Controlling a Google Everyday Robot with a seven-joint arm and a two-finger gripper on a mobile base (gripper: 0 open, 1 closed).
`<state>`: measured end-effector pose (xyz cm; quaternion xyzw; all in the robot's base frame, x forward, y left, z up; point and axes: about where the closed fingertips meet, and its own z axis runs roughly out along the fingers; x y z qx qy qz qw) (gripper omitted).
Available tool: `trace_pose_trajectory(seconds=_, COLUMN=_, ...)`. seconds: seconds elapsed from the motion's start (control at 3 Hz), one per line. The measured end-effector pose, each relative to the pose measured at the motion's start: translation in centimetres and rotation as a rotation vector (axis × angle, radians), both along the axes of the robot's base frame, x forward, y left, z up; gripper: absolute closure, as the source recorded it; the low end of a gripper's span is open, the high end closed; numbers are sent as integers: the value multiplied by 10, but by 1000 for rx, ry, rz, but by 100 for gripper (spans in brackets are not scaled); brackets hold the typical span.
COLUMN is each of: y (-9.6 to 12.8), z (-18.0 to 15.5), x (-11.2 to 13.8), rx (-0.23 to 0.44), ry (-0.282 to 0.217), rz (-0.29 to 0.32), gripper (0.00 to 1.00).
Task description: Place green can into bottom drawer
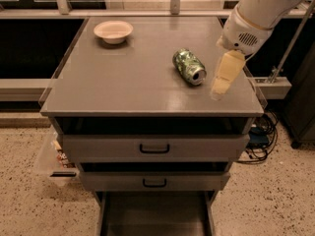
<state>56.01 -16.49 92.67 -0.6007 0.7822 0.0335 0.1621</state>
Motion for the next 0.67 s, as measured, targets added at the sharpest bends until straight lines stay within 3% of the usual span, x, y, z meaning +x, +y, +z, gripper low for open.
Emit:
trace_pose_trajectory(seconds=0.33, y=16, z=-24, x=52, rx=54, ry=37, rz=-33, gripper=0)
trace_pose_trajectory(seconds=0.67, y=17, z=-27, x=61, rx=62, ry=29, rz=-35, gripper=0)
